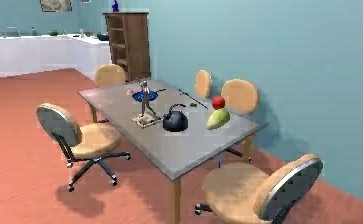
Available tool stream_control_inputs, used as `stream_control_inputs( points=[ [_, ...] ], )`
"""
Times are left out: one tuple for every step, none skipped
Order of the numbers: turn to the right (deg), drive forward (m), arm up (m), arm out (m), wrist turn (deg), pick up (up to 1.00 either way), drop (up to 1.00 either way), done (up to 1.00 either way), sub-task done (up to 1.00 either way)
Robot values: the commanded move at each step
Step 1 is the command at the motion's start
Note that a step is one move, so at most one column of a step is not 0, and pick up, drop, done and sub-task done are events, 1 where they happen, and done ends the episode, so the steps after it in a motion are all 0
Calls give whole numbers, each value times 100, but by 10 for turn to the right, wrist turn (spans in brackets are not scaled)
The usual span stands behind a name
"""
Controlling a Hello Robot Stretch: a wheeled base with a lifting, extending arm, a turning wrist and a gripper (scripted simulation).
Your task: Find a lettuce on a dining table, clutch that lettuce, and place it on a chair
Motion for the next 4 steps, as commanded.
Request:
stream_control_inputs(
  points=[
    [450, 0, 0, 0, 0, 0, 0, 0, 0],
    [60, 0, 0, 0, 0, 0, 0, 0, 0],
    [0, 35, 0, 0, 0, 0, 0, 0, 0],
    [-450, 0, 0, 0, 0, 0, 0, 0, 0]
  ],
)
